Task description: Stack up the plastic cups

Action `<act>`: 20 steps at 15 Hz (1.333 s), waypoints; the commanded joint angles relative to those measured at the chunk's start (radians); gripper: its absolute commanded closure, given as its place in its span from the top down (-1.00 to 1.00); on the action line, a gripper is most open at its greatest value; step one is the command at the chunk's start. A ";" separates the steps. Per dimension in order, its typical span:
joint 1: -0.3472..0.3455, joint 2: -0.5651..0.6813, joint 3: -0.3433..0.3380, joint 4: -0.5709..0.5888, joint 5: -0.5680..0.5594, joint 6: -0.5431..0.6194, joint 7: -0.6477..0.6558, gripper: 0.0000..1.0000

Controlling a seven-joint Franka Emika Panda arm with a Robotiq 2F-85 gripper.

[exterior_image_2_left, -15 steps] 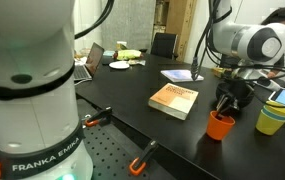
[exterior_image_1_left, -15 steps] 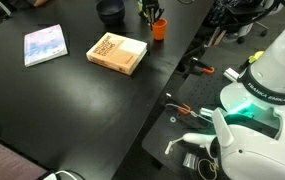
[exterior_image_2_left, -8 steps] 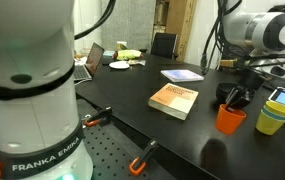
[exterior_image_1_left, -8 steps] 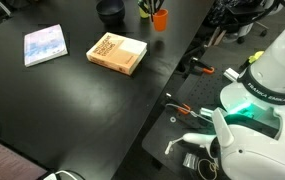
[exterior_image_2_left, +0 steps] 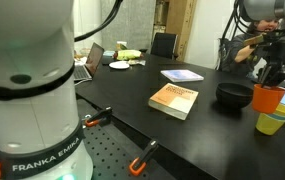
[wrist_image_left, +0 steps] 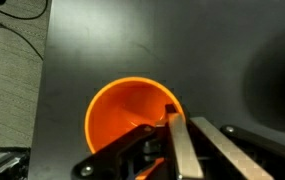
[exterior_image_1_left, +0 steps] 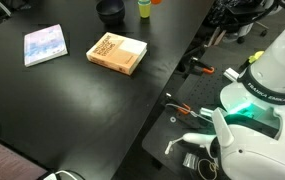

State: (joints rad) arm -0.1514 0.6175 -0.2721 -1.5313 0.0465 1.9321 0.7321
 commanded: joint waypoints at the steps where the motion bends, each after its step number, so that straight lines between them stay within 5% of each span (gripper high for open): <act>1: -0.027 0.123 0.004 0.248 -0.007 -0.075 0.025 -0.97; 13: -0.112 0.428 0.010 0.772 0.002 -0.285 0.000 -0.97; 20: -0.120 0.513 0.034 0.921 -0.018 -0.375 0.003 -0.97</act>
State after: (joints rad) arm -0.2495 1.0607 -0.2606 -0.7378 0.0455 1.6097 0.7387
